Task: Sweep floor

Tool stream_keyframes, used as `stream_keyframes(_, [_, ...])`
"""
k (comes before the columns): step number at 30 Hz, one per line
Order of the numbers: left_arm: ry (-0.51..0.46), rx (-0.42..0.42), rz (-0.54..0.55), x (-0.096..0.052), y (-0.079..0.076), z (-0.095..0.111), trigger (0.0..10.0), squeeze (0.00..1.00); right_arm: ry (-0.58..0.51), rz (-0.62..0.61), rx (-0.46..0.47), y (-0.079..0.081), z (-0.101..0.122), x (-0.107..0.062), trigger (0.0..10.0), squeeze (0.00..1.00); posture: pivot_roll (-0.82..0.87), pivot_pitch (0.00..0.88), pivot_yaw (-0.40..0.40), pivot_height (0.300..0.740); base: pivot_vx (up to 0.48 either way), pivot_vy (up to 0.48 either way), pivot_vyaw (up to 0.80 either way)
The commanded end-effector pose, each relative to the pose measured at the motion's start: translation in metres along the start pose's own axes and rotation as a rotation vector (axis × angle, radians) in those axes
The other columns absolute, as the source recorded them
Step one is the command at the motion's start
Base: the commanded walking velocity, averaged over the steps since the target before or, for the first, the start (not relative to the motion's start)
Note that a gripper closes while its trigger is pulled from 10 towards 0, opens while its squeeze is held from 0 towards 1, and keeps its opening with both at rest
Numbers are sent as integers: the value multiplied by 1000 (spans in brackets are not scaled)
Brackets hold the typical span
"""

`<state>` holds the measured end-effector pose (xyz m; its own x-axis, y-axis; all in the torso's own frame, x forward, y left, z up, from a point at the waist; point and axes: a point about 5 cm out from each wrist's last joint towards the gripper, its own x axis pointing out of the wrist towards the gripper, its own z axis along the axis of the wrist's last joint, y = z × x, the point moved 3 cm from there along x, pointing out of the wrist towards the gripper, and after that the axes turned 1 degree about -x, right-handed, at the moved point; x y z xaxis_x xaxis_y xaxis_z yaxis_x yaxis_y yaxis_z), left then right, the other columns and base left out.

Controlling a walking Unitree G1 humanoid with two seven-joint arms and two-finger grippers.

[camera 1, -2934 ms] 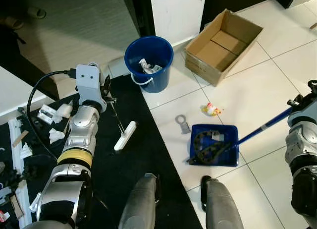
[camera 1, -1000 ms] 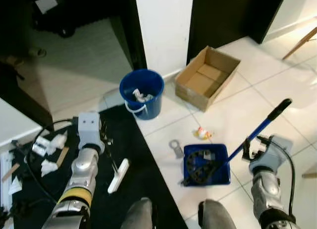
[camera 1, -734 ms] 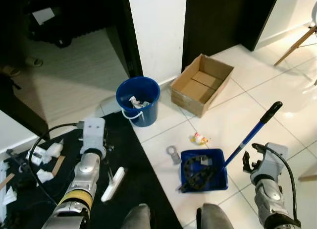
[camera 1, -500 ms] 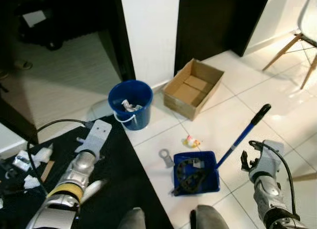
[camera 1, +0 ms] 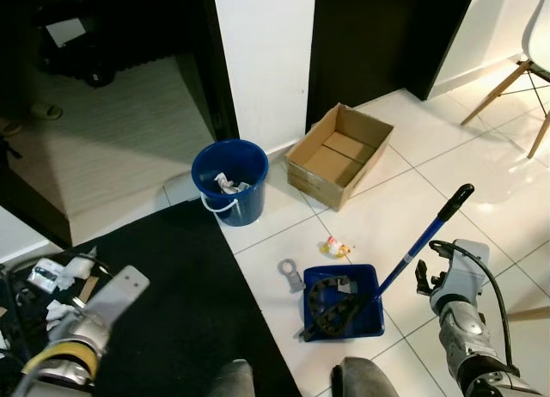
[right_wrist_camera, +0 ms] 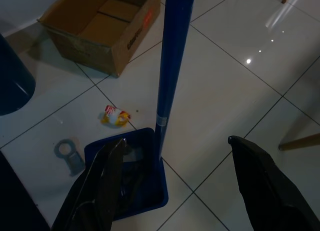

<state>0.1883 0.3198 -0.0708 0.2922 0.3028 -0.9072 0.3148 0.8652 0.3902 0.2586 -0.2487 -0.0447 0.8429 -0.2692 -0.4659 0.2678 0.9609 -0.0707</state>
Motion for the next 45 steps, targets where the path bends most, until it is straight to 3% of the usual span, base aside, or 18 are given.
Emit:
stream_keyframes(1, [-47,-88,-72,4,-26,4,10000,0,25,24,-19,6,-4,0,10000,0,61,6,8,740,0,0,0])
stream_keyframes(8, [-132,-244,-104,7,-61,19,10000,0,39,51,-40,14,-7,-1,10000,0,58,7,5,740,0,0,0])
stream_keyframes(12, [-179,-283,-117,7,-72,29,10000,0,40,55,-45,15,-8,-1,10000,0,55,4,7,740,0,0,0])
stream_keyframes(16, [-182,-269,-104,7,-78,29,10000,0,54,68,-49,19,-10,-2,10000,0,50,2,11,740,0,0,0])
stream_keyframes(20, [-178,-252,-81,8,-77,25,10000,0,77,74,-55,20,-15,-3,10000,0,48,1,13,740,0,0,0])
stream_keyframes(24, [-263,-223,-77,7,-75,29,10000,0,116,82,-56,20,-25,-6,10000,0,49,0,9,740,0,0,0])
stream_keyframes(33, [-278,-332,-26,8,-62,20,10000,0,179,119,-33,25,-41,-14,10000,0,50,0,5,740,0,0,0])
stream_keyframes(37, [-240,-316,-13,9,-60,12,10000,0,224,173,-22,35,-50,-18,10000,0,47,0,3,740,0,0,0])
stream_keyframes(39, [-239,-322,-14,9,-63,9,10000,0,280,227,-51,43,-62,-24,10000,0,45,0,3,740,0,0,0])
stream_keyframes(45, [-276,-397,-10,8,-63,14,10000,0,302,231,-100,44,-70,-29,10000,0,44,0,-2,740,0,0,0])
